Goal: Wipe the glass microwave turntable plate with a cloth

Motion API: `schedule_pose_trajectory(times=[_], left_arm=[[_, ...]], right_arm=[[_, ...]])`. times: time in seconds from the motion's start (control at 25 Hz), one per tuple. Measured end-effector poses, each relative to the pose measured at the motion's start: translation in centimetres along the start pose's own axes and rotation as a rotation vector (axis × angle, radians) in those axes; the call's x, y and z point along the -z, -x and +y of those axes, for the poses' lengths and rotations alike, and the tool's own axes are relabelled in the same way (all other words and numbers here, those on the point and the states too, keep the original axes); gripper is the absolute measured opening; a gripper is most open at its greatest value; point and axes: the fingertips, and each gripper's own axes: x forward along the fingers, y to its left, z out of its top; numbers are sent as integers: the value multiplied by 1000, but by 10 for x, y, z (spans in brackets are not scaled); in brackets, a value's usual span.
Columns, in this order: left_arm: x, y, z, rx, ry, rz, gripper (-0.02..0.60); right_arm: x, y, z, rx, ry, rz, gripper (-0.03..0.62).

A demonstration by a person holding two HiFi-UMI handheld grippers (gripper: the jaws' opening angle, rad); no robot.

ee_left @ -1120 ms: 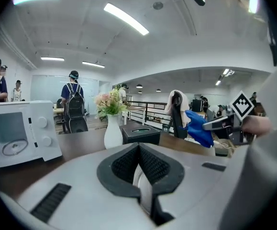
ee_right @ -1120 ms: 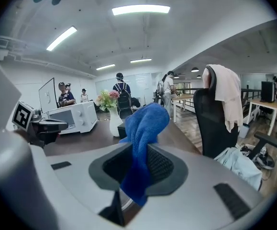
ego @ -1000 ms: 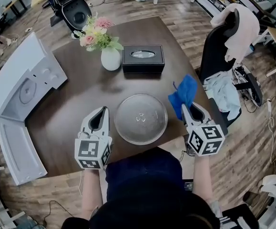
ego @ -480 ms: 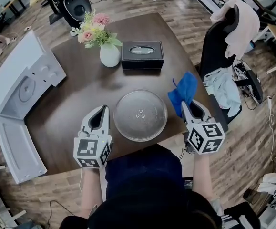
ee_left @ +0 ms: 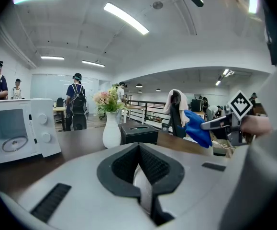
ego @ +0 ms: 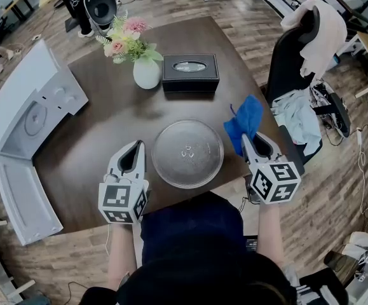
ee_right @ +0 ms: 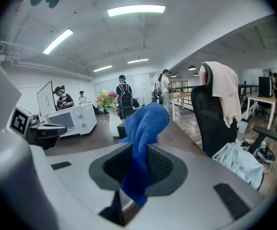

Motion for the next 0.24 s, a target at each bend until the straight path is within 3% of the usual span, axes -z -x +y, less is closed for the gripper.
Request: schedule_pose_trajectory(times=[0.24], left_arm=[[2,-1,1,-1,0,4,2]], right_arm=[[3,-2,1,-4,-22,6,69]])
